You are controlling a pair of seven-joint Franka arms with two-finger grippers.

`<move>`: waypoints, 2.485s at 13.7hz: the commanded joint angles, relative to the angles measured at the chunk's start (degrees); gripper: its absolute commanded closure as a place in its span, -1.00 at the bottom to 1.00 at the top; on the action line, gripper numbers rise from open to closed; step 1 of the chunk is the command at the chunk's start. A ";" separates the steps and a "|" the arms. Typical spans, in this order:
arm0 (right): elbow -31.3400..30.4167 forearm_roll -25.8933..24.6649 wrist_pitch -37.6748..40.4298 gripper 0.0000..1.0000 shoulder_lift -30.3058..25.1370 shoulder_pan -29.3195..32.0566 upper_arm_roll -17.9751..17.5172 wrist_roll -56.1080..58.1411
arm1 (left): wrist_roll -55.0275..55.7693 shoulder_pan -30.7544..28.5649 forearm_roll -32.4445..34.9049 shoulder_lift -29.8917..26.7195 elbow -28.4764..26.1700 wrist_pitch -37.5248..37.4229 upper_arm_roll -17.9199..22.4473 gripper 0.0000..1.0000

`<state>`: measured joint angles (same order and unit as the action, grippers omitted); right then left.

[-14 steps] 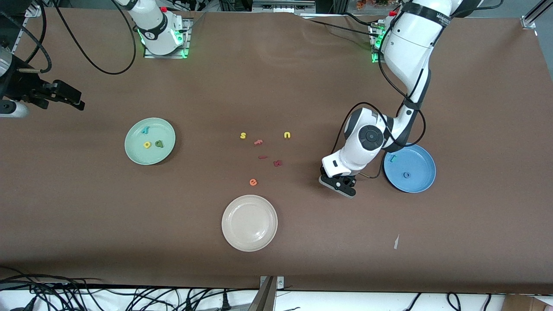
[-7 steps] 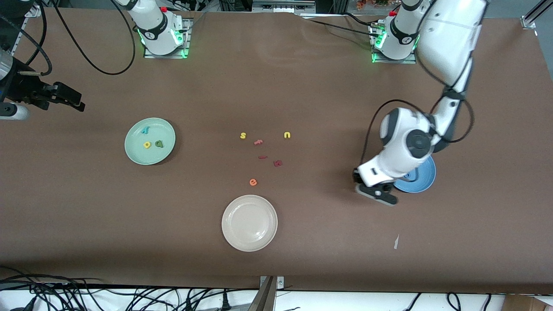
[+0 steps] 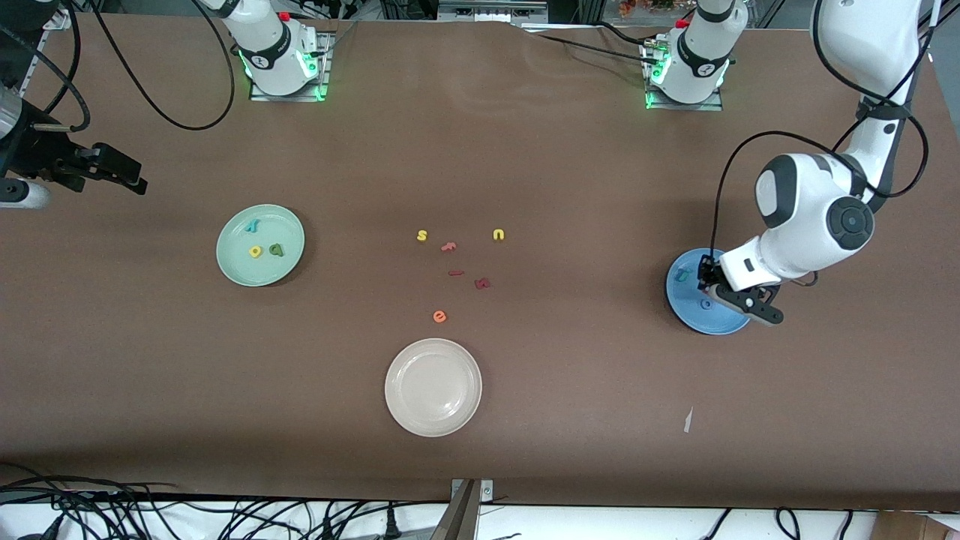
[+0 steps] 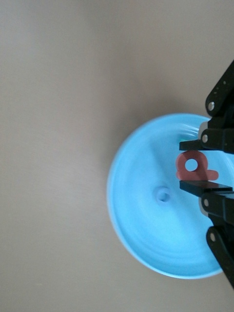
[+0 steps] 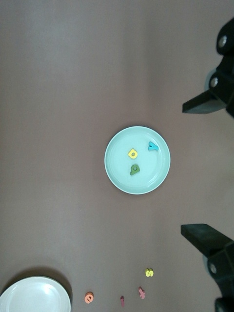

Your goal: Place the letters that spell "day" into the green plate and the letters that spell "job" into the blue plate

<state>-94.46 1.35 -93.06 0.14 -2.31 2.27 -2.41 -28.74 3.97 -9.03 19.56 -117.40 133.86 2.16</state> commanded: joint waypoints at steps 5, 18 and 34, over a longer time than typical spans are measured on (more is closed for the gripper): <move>-0.28 -0.91 -0.72 -1.00 -0.49 -0.06 -0.34 -0.58 | -1.67 -2.38 -0.55 -8.21 -6.60 0.35 0.83 -1.00; -0.28 -0.47 -0.81 -1.00 0.13 -0.06 -0.34 0.39 | 3.94 -4.42 7.70 -27.65 9.62 -31.07 1.80 -1.00; -0.28 -0.20 -0.72 -1.00 0.13 -0.06 -0.34 0.48 | 28.56 -1.60 9.47 -20.61 27.05 -50.63 -3.92 -1.00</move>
<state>-94.46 1.35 -93.79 0.55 -2.41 2.12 -2.28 -0.87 1.79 -1.28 -2.02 -92.79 85.10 -2.20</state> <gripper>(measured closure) 0.000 0.000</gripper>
